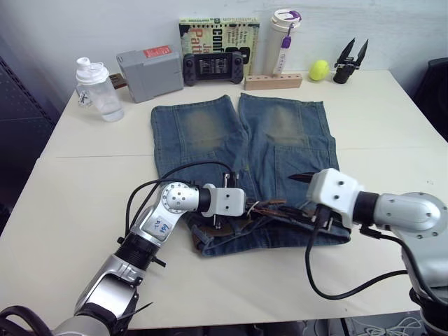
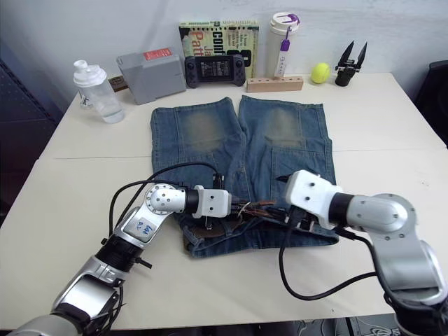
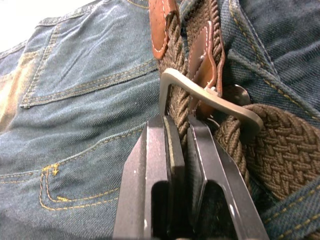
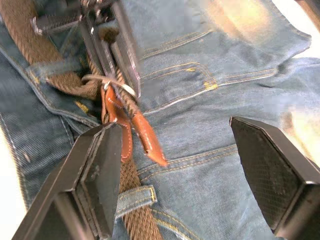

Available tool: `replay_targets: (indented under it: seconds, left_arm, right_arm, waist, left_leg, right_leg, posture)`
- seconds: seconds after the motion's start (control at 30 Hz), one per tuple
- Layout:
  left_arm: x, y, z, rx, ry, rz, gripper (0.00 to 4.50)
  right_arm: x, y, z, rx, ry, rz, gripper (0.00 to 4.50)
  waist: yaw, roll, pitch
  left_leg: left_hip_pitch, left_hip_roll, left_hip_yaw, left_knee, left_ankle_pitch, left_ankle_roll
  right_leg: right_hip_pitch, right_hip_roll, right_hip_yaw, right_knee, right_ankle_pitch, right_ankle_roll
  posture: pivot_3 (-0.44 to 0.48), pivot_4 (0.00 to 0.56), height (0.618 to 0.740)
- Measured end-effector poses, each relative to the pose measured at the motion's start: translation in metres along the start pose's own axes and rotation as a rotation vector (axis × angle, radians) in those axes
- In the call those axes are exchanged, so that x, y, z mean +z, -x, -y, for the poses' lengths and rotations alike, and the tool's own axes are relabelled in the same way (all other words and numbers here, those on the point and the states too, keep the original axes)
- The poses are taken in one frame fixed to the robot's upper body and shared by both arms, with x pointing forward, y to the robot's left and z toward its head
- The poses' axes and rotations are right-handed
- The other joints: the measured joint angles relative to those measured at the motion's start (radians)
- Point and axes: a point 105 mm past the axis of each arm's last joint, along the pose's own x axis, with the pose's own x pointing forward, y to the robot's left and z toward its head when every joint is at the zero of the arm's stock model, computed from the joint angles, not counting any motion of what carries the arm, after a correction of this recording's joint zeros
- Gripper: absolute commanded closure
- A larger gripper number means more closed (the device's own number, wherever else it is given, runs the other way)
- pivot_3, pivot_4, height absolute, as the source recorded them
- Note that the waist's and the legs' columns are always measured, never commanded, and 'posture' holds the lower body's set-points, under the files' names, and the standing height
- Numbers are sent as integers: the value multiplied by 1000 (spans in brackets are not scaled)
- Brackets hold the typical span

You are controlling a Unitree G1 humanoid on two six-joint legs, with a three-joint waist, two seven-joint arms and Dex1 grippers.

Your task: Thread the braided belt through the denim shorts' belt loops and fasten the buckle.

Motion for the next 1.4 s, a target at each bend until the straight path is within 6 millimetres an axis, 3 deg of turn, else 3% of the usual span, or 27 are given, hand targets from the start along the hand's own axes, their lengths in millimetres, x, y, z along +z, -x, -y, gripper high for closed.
replay_targets:
  seconds: [0.33,0.43,0.63,0.87,1.1,1.23,1.37,1.4]
  left_arm:
    - [0,0,0,3,0,-3,4500]
    - [0,0,-1,5,0,-4,4500]
    - [-1,1,-1,10,3,-9,4500]
    - [-3,1,-3,21,4,-17,4500]
    - [3,16,-12,92,94,32,1703]
    - [5,44,-14,148,228,74,50]
    - [4,78,-11,202,394,117,17]
    - [4,85,-10,215,440,128,287]
  right_arm:
    - [-16,-21,2,-25,163,-55,816]
    - [-15,-24,-1,-12,181,-48,1554]
    - [-18,-25,-3,1,175,-55,4345]
    - [-20,-26,-7,11,159,-64,4431]
    - [-20,-28,-14,17,145,-61,4500]
    - [-19,-29,-14,5,133,-58,4500]
    - [-21,-29,-15,-4,123,-59,4500]
    - [-21,-29,-15,-8,121,-57,4500]
  waist:
    - [0,0,0]
    - [0,0,0]
    - [0,0,0]
    - [-1,0,0]
    - [-3,0,0]
    - [-5,0,0]
    - [-4,0,0]
    - [-3,0,0]
  left_leg:
    - [0,0,0,0,0,0]
    - [0,0,0,0,0,0]
    - [0,0,0,0,0,0]
    - [0,0,0,0,0,0]
    - [0,1,0,0,0,0]
    - [-1,1,0,0,0,0]
    - [-1,1,-1,0,0,0]
    - [-1,1,-1,0,0,0]
  right_leg:
    - [0,0,0,0,0,0]
    - [0,0,0,0,0,0]
    - [0,0,0,0,0,0]
    - [0,0,0,0,0,0]
    - [-1,0,0,0,0,0]
    - [-1,0,0,0,0,0]
    - [-1,0,0,0,0,0]
    - [-1,0,0,0,0,0]
  posture:
    - [0,150,731]
    - [0,150,731]
    - [0,150,731]
    - [0,150,731]
    - [0,150,731]
    - [0,150,731]
    - [0,150,731]
    - [0,150,731]
